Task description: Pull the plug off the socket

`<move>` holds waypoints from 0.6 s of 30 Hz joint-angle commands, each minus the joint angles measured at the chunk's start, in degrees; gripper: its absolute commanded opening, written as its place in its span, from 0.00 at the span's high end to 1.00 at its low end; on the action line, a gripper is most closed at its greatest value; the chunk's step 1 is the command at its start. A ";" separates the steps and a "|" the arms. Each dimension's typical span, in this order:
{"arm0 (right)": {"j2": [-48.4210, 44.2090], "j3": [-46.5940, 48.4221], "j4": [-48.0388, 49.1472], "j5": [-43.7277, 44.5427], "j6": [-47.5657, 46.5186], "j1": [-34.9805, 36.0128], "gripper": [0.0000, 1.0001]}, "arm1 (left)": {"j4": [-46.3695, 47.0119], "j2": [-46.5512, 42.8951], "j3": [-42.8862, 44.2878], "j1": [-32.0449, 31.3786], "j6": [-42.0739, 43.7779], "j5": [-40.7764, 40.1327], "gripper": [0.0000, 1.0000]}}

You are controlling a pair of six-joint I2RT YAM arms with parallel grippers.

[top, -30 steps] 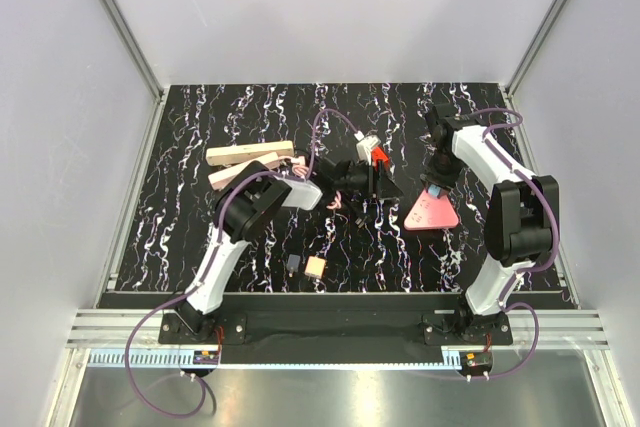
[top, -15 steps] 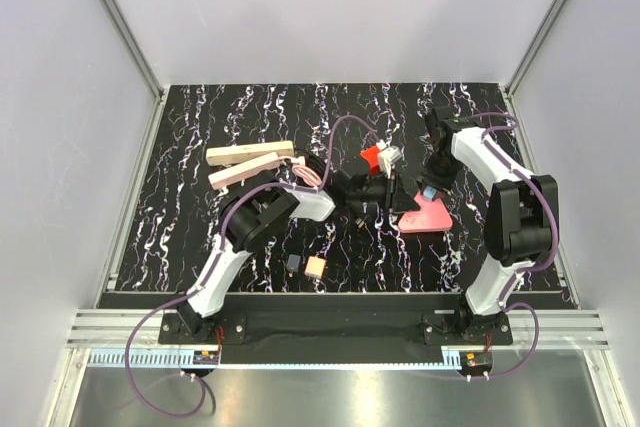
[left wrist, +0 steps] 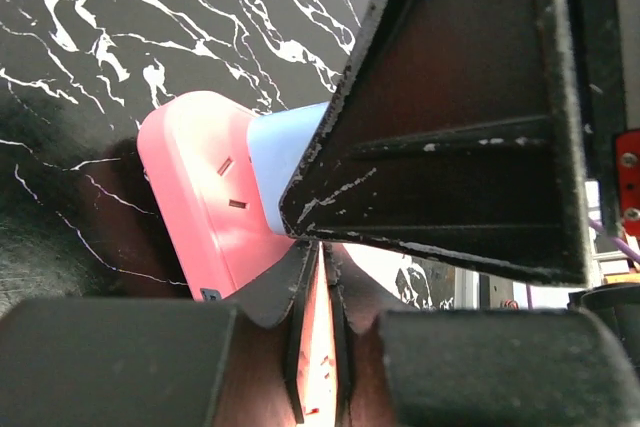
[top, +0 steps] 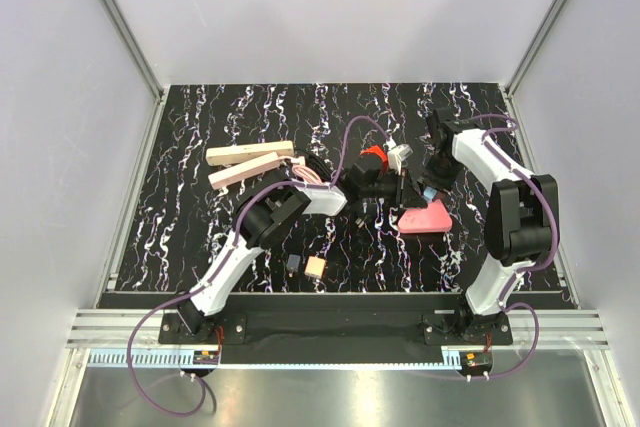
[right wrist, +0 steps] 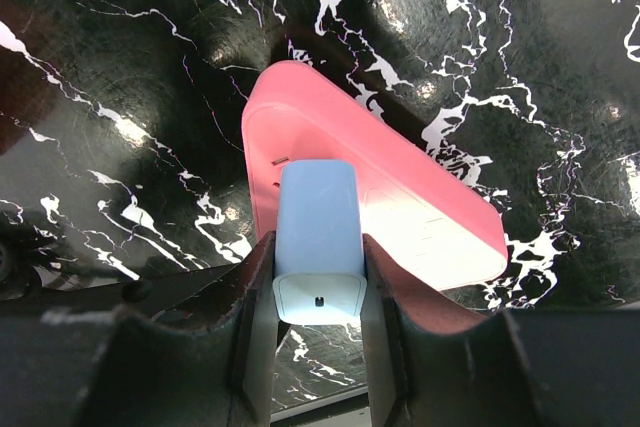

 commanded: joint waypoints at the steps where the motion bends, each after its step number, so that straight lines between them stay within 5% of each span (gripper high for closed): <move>1: -2.35 0.92 -0.33 -3.09 -0.42 0.48 1.00 | -7.39 2.52 1.75 0.39 1.35 -5.58 0.88; 18: -4.37 3.74 -1.21 -7.48 1.78 0.48 1.00 | -12.58 4.63 5.53 -0.75 0.38 -6.46 0.98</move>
